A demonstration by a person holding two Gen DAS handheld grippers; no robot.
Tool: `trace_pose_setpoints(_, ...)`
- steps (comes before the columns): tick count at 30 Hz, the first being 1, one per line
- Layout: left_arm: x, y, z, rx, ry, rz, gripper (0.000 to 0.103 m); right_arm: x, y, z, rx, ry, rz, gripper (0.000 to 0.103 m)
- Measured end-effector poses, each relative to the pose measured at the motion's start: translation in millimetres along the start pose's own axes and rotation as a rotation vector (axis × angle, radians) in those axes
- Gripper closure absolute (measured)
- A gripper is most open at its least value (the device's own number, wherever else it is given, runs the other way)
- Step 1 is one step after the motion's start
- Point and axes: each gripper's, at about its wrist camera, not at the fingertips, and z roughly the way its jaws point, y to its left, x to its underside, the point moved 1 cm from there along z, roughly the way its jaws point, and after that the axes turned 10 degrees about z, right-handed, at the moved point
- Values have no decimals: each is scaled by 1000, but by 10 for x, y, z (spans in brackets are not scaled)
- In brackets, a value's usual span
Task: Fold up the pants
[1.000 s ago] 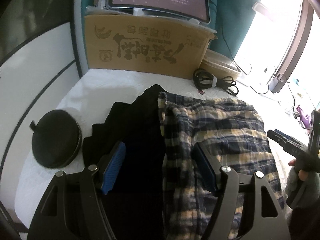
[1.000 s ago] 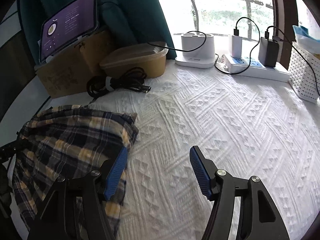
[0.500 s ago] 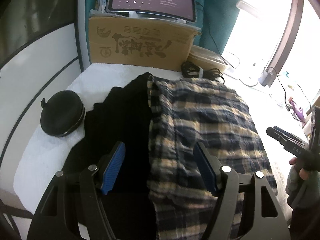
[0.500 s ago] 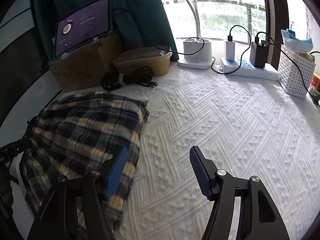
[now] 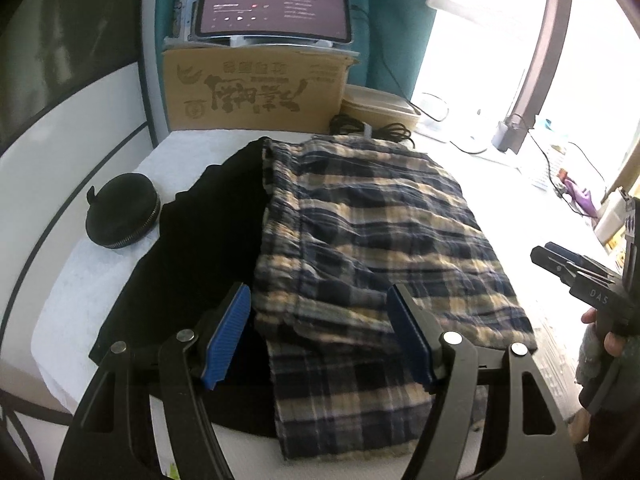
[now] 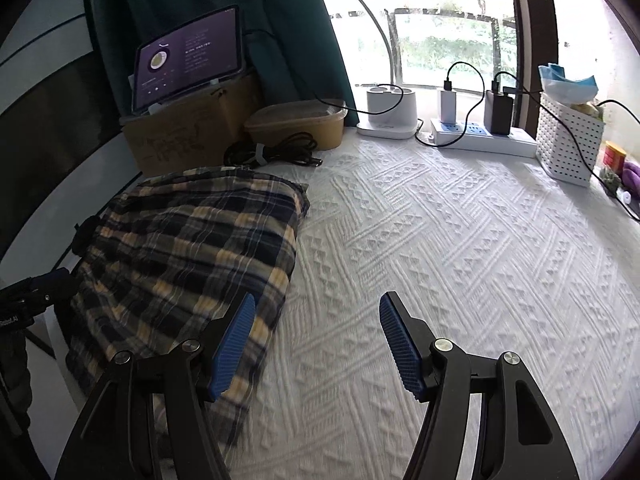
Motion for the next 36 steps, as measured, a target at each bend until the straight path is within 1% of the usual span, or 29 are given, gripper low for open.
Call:
trace_pose_setpoints(15,85,-417,-289,29,-43,75,32,257,-150,-587,32,-54,-2,35)
trace_pose_setpoints(21,40,-623,-428,23,-79,130,32,319,-272,-864,51,-96,12,35)
trace_pose_setpoints(29,-5,-982,-653,61,-152,201,32,382,-459,-1329,95,-172,26,35)
trace_pose_setpoints(32,-4,-1135,-724,84,-165,233,32,396,-523,-1519,108,-199,34,35)
trace_pose_setpoints(36,0,-1317,-825,84,-187,284,32,424,-577,-1773,112,-233,35,35)
